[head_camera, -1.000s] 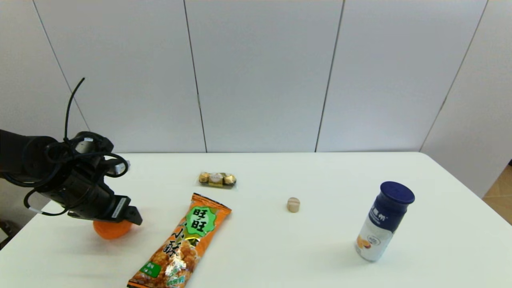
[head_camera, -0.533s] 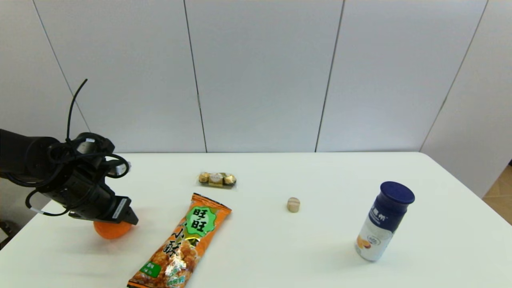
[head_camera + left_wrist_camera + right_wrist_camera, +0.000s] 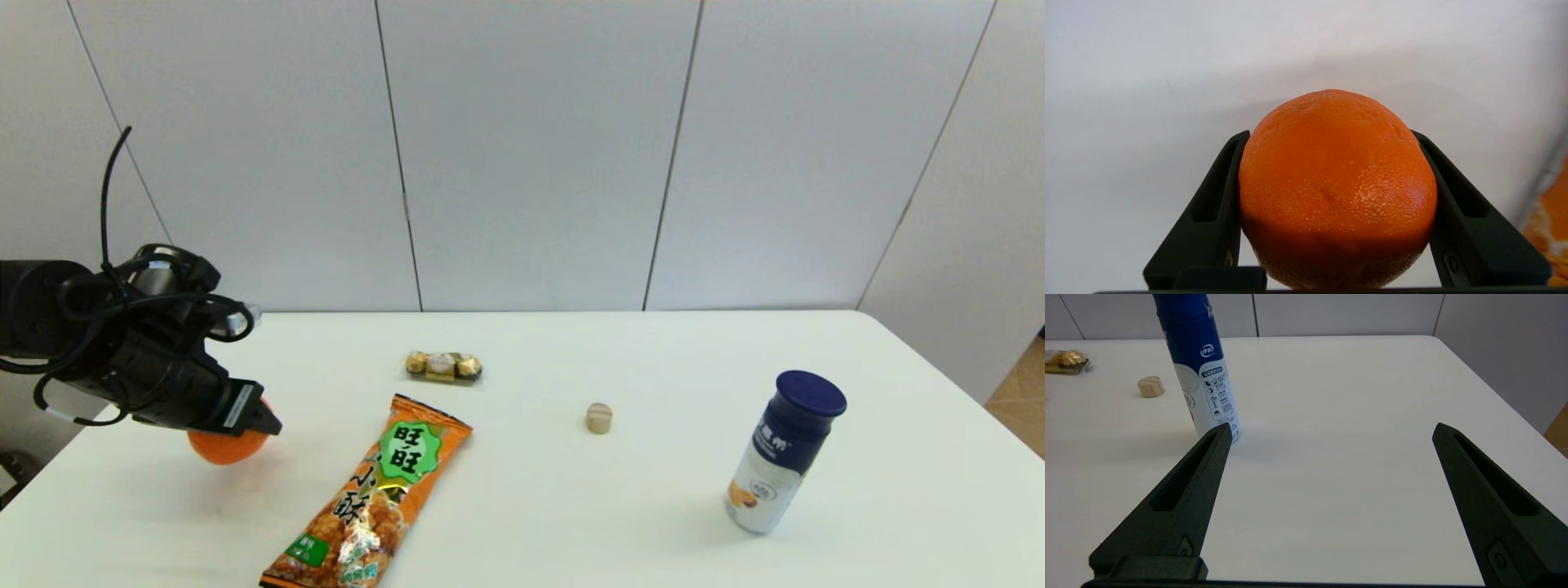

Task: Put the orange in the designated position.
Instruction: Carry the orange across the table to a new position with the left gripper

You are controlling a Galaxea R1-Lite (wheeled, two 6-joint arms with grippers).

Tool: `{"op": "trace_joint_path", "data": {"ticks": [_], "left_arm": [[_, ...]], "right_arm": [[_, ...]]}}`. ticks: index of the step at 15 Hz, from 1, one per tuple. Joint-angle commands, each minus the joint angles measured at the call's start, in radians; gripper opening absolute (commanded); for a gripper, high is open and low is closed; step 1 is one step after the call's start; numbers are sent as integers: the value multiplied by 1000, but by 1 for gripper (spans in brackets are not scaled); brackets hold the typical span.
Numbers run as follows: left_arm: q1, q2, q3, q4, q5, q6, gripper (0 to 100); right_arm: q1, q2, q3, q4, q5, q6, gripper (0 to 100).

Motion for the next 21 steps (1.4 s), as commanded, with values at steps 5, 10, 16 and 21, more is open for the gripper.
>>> {"op": "trace_joint_path", "data": {"ticks": [5, 10, 16, 21], "left_arm": [[-266, -62, -182, 106, -2, 7, 0], [-381, -6, -297, 159, -2, 103, 0], [-499, 70, -291, 150, -97, 129, 0], [-591, 135, -289, 153, -113, 152, 0]], "right_arm": [[0, 1, 0, 0, 0, 0, 100], [0, 1, 0, 0, 0, 0, 100], [0, 1, 0, 0, 0, 0, 100], [0, 1, 0, 0, 0, 0, 100]]}}
